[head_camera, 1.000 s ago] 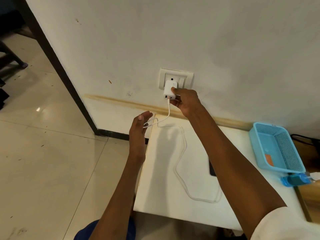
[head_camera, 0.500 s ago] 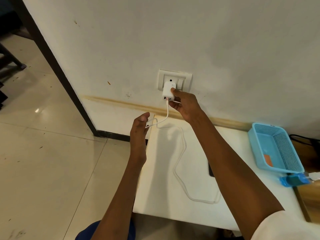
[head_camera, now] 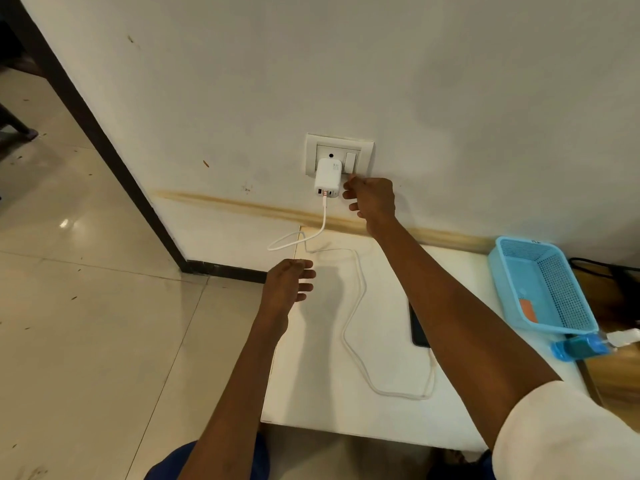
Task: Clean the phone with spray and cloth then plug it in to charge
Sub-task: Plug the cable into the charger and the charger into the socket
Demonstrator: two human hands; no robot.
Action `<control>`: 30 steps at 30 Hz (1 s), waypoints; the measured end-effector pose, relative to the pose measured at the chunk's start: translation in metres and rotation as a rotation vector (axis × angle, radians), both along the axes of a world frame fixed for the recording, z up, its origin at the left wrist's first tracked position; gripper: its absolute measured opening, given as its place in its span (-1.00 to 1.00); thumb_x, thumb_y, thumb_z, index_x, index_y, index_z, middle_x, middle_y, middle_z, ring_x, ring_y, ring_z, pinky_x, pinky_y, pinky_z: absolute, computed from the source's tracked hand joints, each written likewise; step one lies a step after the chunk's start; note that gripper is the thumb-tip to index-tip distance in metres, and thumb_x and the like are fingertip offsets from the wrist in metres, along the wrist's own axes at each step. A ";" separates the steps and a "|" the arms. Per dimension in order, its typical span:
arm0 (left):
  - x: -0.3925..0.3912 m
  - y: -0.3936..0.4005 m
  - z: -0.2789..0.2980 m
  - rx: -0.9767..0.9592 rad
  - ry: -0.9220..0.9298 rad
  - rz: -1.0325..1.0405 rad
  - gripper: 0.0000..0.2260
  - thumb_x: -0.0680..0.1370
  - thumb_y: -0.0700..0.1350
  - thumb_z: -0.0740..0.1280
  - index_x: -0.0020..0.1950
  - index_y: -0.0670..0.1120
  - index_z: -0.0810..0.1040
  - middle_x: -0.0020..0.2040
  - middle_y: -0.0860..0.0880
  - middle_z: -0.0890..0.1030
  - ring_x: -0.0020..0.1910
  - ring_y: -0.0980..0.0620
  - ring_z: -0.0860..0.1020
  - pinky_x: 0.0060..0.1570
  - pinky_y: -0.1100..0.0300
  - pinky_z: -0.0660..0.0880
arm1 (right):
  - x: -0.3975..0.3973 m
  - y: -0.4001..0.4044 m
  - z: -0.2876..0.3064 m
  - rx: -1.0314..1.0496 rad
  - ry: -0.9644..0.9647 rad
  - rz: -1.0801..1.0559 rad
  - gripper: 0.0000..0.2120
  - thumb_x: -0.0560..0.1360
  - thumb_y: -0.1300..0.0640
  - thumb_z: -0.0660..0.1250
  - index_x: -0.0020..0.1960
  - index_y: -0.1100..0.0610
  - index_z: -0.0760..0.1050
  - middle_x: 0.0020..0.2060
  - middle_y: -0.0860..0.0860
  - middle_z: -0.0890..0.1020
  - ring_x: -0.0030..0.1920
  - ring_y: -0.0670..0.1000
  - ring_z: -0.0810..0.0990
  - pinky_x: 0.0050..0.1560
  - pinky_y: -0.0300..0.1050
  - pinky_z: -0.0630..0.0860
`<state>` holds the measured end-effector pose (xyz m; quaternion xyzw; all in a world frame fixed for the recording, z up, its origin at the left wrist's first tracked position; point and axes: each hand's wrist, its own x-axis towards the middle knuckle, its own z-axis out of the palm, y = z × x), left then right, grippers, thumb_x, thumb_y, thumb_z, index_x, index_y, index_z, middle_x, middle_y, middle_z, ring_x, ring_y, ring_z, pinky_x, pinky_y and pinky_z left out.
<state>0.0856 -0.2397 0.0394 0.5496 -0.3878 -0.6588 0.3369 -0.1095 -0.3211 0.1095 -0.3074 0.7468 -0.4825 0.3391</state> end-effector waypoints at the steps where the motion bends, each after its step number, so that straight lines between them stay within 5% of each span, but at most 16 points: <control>1: -0.001 0.000 0.000 -0.004 -0.003 -0.008 -0.81 0.60 -0.10 0.25 0.03 -0.09 0.65 -0.06 -0.07 0.72 -0.19 -0.02 0.64 -0.16 0.14 0.50 | 0.000 -0.001 -0.001 0.004 0.025 -0.006 -0.77 0.50 -0.04 0.32 -0.19 0.06 0.67 -0.35 -0.06 0.71 -0.44 -0.04 0.56 -0.29 -0.12 0.44; 12: -0.005 0.001 -0.002 -0.018 -0.019 -0.026 -0.83 0.60 -0.06 0.28 0.03 -0.06 0.66 -0.06 -0.03 0.73 -0.17 0.00 0.65 -0.12 0.14 0.51 | -0.007 -0.008 -0.011 -0.086 0.042 0.027 -0.78 0.52 -0.06 0.36 -0.21 0.01 0.66 -0.36 -0.08 0.70 -0.41 -0.08 0.58 -0.26 -0.16 0.48; 22: -0.006 0.001 -0.004 -0.031 -0.036 -0.040 -0.83 0.59 -0.04 0.29 0.02 -0.03 0.66 -0.07 0.00 0.73 -0.15 0.00 0.66 -0.11 0.14 0.52 | -0.004 -0.011 -0.008 -0.086 -0.014 -0.008 -0.76 0.48 -0.05 0.40 -0.25 0.07 0.68 -0.36 -0.04 0.71 -0.37 -0.02 0.62 -0.16 0.01 0.58; 26: -0.010 0.001 -0.003 -0.024 -0.030 -0.055 -0.82 0.60 -0.05 0.28 0.03 -0.04 0.66 -0.06 -0.02 0.73 -0.16 0.00 0.66 -0.12 0.15 0.51 | -0.012 -0.002 -0.005 -0.060 -0.002 0.039 -0.75 0.48 -0.09 0.41 -0.22 0.06 0.68 -0.36 -0.04 0.70 -0.44 -0.04 0.54 -0.34 -0.18 0.41; 30: -0.016 0.002 -0.001 -0.017 -0.014 -0.072 -0.83 0.58 -0.06 0.29 0.01 -0.04 0.67 -0.06 -0.03 0.73 -0.18 -0.01 0.64 -0.12 0.14 0.50 | -0.039 0.035 -0.015 -0.062 0.043 0.199 -0.74 0.49 -0.11 0.42 -0.15 0.08 0.70 -0.31 0.00 0.71 -0.39 -0.07 0.58 -0.35 -0.25 0.47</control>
